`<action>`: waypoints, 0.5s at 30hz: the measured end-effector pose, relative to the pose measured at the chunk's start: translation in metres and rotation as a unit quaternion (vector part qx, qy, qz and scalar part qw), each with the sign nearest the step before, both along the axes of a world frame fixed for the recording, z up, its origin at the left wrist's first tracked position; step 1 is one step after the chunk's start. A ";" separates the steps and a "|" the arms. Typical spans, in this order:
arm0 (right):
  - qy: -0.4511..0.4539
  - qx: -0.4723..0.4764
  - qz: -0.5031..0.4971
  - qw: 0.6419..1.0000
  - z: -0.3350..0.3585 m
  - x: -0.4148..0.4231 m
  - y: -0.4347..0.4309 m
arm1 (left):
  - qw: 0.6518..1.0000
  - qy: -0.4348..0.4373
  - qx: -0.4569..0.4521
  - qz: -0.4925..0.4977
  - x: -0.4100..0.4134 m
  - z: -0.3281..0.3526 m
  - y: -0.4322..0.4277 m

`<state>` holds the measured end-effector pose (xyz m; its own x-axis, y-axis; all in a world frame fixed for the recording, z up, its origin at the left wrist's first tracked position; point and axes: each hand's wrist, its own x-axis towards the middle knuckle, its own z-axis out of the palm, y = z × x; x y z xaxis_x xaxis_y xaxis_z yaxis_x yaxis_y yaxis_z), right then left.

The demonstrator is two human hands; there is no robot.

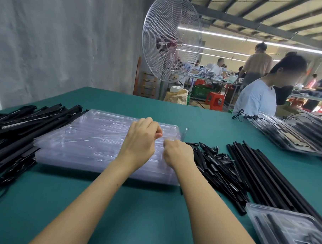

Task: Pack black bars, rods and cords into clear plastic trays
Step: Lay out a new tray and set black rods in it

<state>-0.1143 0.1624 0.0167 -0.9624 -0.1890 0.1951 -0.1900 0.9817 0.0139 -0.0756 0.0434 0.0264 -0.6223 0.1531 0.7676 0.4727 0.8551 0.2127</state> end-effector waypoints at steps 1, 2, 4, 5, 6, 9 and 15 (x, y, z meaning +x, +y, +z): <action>-0.004 -0.002 -0.002 1.000 0.001 -0.001 -0.001 | 1.000 -0.001 -0.002 -0.001 0.000 0.000 0.000; -0.009 -0.005 -0.006 1.000 0.002 -0.003 -0.002 | 1.000 -0.001 -0.003 -0.002 0.000 0.000 0.000; -0.020 -0.012 -0.012 1.000 0.006 -0.007 -0.003 | 1.000 0.001 -0.001 -0.003 0.000 0.000 0.001; -0.023 -0.013 -0.014 1.000 0.007 -0.009 -0.003 | 1.000 0.001 0.001 -0.004 0.000 0.001 0.001; -0.026 -0.013 -0.015 0.999 0.008 -0.011 -0.004 | 1.000 0.003 0.001 -0.005 -0.001 0.001 0.001; -0.027 -0.012 -0.014 0.999 0.010 -0.014 -0.003 | 1.000 0.014 0.002 -0.003 -0.002 0.003 0.001; 0.000 -0.041 -0.021 0.999 0.002 -0.012 -0.006 | 1.000 0.029 0.006 -0.001 -0.003 0.003 0.003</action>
<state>-0.1265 0.1567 0.0187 -0.9689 -0.1323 0.2090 -0.1489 0.9867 -0.0658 -0.0785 0.0464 0.0289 -0.5757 0.1449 0.8047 0.4864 0.8518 0.1946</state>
